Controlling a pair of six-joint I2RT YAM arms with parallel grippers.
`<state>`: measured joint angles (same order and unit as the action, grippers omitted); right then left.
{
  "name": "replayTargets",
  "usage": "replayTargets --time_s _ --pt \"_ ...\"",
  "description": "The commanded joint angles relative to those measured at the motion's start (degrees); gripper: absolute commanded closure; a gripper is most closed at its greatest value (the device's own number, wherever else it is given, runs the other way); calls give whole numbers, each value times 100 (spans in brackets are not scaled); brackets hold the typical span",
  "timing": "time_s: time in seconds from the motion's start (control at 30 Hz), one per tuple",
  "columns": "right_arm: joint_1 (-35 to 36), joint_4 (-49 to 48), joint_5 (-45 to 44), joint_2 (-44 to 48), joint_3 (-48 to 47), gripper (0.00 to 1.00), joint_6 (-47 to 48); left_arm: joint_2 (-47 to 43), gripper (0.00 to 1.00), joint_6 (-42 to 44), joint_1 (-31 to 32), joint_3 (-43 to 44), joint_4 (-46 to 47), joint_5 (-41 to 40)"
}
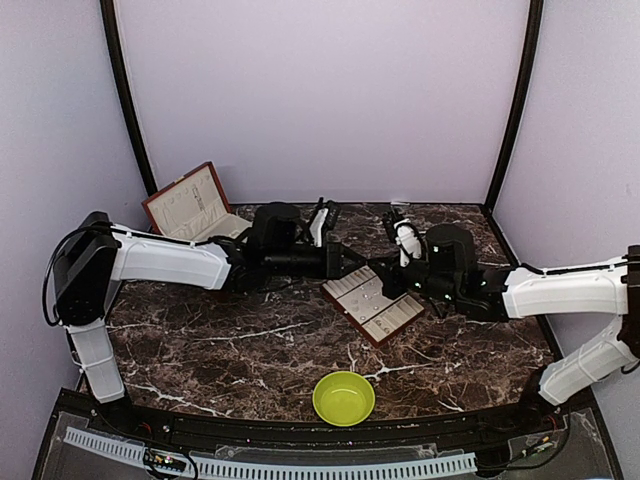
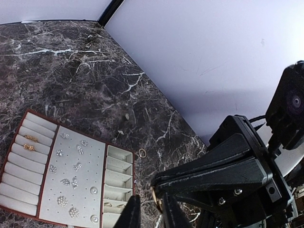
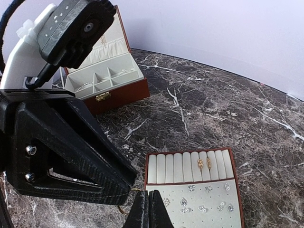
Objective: Organize the mixed jewelry
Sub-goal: Pass from the right arm to the left
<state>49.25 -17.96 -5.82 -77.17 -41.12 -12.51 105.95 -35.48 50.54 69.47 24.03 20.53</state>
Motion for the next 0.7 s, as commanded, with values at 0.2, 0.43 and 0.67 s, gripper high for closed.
replayTargets --time_s 0.2,0.43,0.67 --pt "115 -138 -219 -121 -167 100 64 102 91 -48 47 225 3 175" --pt "126 -138 -300 -131 -168 100 58 119 92 -71 69 218 -47 188" --pt "140 -97 -373 -197 -228 100 52 119 88 -138 72 171 -43 207"
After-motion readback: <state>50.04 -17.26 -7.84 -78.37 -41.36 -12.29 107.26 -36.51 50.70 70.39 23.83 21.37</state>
